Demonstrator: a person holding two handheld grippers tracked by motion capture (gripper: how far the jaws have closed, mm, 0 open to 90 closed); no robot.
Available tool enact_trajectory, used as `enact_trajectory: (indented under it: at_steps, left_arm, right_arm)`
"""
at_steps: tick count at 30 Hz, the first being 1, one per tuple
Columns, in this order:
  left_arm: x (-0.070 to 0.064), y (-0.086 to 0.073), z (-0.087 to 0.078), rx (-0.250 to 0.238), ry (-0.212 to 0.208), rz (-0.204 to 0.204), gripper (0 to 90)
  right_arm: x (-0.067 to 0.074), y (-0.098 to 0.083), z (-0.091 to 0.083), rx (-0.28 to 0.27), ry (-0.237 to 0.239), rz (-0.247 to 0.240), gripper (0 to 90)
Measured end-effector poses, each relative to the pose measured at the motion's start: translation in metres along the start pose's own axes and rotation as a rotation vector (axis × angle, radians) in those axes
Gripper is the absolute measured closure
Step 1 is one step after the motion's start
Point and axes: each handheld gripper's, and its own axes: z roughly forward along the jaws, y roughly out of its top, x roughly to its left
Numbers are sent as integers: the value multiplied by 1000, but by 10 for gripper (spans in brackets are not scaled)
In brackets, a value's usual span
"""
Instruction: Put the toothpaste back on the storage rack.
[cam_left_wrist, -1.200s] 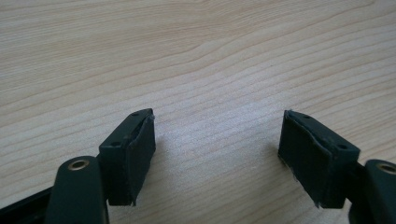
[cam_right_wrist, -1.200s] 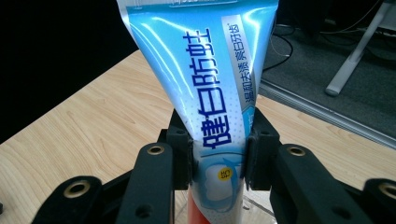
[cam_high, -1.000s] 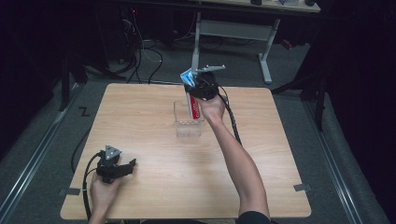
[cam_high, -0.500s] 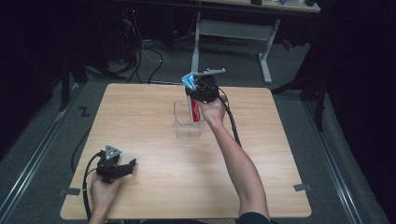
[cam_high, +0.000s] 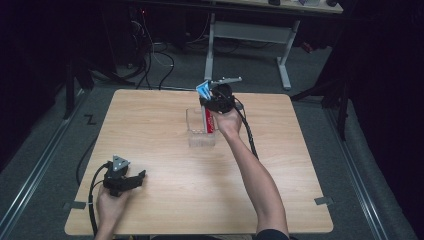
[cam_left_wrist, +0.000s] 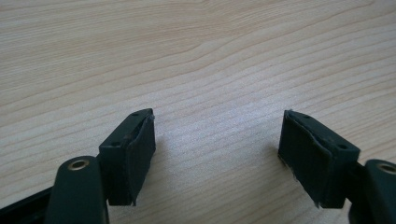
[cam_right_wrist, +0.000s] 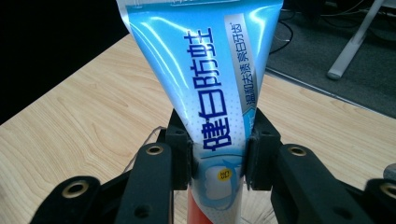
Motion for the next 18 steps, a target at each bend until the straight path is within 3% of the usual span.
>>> enact_trajectory:
  at_steps: [18]
  left_arm:
    - [0, 0, 0, 0, 0, 0, 275]
  right_arm:
    - [-1, -14, 6, 32, 4, 14, 677]
